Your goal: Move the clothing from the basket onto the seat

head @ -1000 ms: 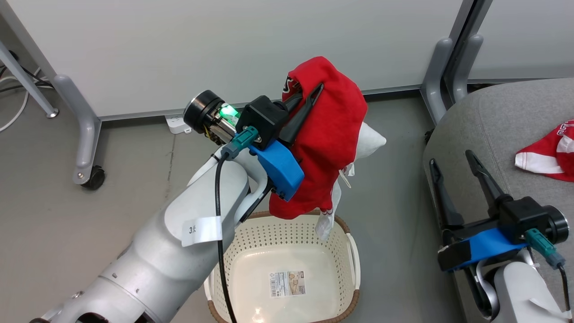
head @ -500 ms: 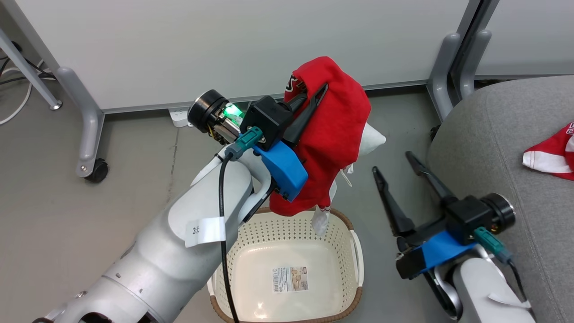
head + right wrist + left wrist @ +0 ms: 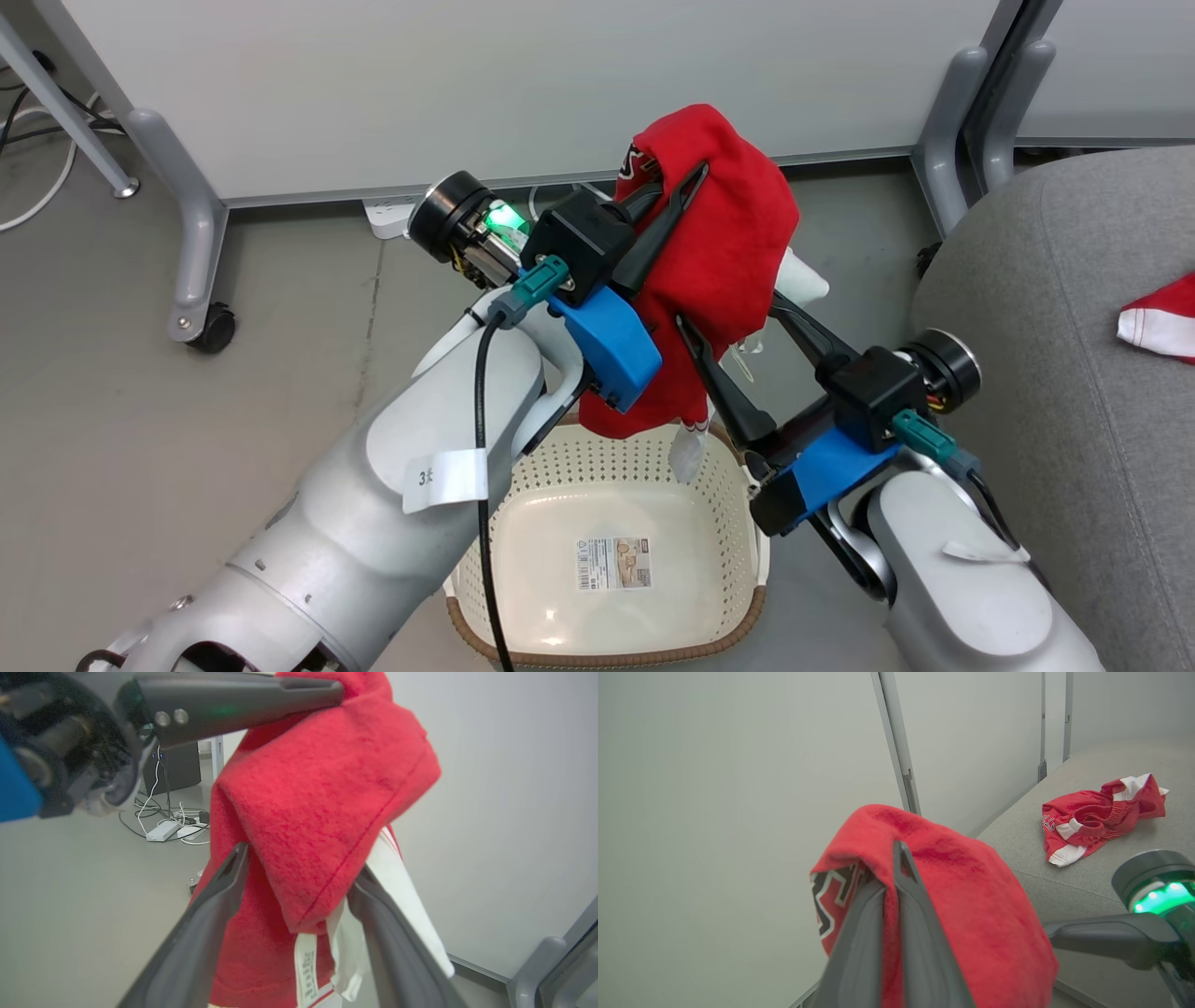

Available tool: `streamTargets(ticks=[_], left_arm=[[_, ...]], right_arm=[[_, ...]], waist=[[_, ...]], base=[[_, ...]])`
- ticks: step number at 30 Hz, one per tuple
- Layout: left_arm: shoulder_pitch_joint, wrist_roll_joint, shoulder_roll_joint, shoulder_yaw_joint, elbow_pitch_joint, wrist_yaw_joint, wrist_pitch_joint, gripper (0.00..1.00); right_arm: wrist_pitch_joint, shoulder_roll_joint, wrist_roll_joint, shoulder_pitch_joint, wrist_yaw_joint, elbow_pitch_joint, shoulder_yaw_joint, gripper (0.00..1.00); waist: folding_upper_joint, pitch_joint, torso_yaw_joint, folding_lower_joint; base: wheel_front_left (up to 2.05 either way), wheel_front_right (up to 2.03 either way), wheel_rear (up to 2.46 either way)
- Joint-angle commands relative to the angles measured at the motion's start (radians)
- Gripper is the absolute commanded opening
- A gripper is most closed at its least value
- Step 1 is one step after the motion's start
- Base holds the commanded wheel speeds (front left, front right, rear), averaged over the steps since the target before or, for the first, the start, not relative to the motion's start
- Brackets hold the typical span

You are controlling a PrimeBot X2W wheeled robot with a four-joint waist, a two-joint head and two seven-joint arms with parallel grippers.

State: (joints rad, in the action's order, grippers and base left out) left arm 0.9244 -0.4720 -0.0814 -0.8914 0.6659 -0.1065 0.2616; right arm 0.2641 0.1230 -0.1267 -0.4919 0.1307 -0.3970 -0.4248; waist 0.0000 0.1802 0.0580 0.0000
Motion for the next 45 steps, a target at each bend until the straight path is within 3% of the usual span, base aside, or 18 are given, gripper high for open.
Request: streamTargets(ticks=[1, 7, 8, 9, 43, 45], left_arm=[[0.011, 0.005, 0.003, -0.002, -0.003, -0.005, 0.005, 0.00], [0.014, 0.006, 0.009, 0.003, 0.002, -0.007, 0.005, 0.00], [0.014, 0.007, 0.010, 0.004, 0.003, -0.007, 0.005, 0.00], [0.014, 0.008, 0.010, 0.005, 0.003, -0.007, 0.005, 0.00], [0.000, 0.032, 0.018, 0.027, 0.021, -0.019, 0.005, 0.00], [0.001, 0.035, 0.018, 0.032, 0.019, -0.013, 0.005, 1.00]], right_arm=[[0.000, -0.008, -0.010, -0.027, 0.000, -0.010, -0.010, 1.00], [0.000, -0.024, -0.024, -0.072, 0.000, -0.031, -0.027, 1.00], [0.000, -0.027, -0.027, -0.077, 0.000, -0.034, -0.030, 0.46], [0.000, -0.028, -0.027, -0.082, 0.000, -0.038, -0.035, 0.00], [0.000, -0.016, -0.038, -0.095, 0.000, -0.048, -0.051, 0.00], [0.000, -0.016, -0.037, -0.095, 0.000, -0.048, -0.050, 0.00]], waist=[[0.0000, 0.005, 0.004, 0.0000], [0.0000, 0.012, 0.005, 0.0000], [0.0000, 0.013, 0.004, 0.0000], [0.0000, 0.013, 0.004, 0.0000], [0.0000, 0.013, -0.003, 0.0000], [0.0000, 0.014, -0.003, 0.0000]], base=[[0.00, 0.00, 0.00], [0.00, 0.00, 0.00], [0.00, 0.00, 0.00], [0.00, 0.00, 0.00], [0.00, 0.00, 0.00], [0.00, 0.00, 0.00]])
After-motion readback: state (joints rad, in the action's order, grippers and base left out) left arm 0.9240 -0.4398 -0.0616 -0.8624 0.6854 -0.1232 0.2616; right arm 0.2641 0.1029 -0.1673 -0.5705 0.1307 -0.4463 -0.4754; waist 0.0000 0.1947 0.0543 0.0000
